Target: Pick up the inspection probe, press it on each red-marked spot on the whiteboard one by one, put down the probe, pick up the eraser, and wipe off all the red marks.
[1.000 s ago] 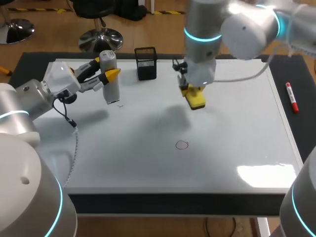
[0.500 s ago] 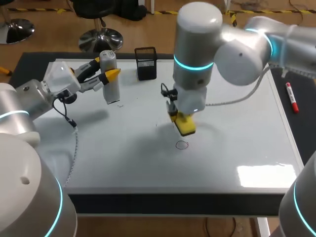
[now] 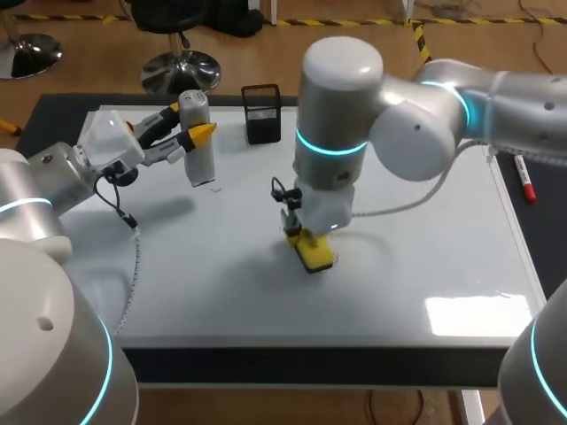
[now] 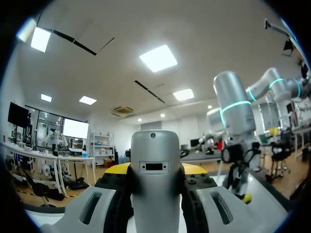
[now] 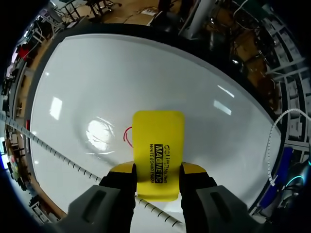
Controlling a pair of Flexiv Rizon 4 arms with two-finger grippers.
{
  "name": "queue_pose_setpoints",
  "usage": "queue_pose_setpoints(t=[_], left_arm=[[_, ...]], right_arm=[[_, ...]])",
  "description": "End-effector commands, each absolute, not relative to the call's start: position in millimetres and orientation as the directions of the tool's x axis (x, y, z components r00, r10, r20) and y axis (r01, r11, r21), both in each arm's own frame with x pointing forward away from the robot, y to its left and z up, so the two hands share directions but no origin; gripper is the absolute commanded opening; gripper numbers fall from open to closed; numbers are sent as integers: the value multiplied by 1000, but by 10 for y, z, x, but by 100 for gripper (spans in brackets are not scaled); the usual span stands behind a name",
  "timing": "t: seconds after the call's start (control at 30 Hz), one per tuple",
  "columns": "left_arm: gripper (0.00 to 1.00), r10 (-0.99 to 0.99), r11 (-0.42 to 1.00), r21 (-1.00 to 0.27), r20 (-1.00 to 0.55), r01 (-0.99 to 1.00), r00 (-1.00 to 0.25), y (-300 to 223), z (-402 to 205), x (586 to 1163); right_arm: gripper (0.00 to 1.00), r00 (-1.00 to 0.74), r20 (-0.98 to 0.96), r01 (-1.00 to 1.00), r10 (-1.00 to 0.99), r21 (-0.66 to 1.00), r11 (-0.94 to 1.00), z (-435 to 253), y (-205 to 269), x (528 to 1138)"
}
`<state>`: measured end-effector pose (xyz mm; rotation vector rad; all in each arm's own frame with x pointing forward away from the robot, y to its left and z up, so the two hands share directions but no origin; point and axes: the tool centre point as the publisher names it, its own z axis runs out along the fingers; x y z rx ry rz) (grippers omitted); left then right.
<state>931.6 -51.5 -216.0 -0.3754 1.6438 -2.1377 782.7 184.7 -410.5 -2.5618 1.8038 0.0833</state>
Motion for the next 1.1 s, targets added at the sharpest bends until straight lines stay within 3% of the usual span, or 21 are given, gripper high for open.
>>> queue_pose_setpoints(t=[0.03, 1.1], left_arm=[[0, -479, -219, -962, -39, 162, -877, -518, -2161, 9322], [0, -479, -219, -962, -39, 162, -877, -518, -2161, 9322]], right_arm=[[0, 336, -26, -942, -942, 19, -336, -4238, 1932, 7786], [0, 284, 5, -959, -959, -16, -284, -4591, 1563, 7674]])
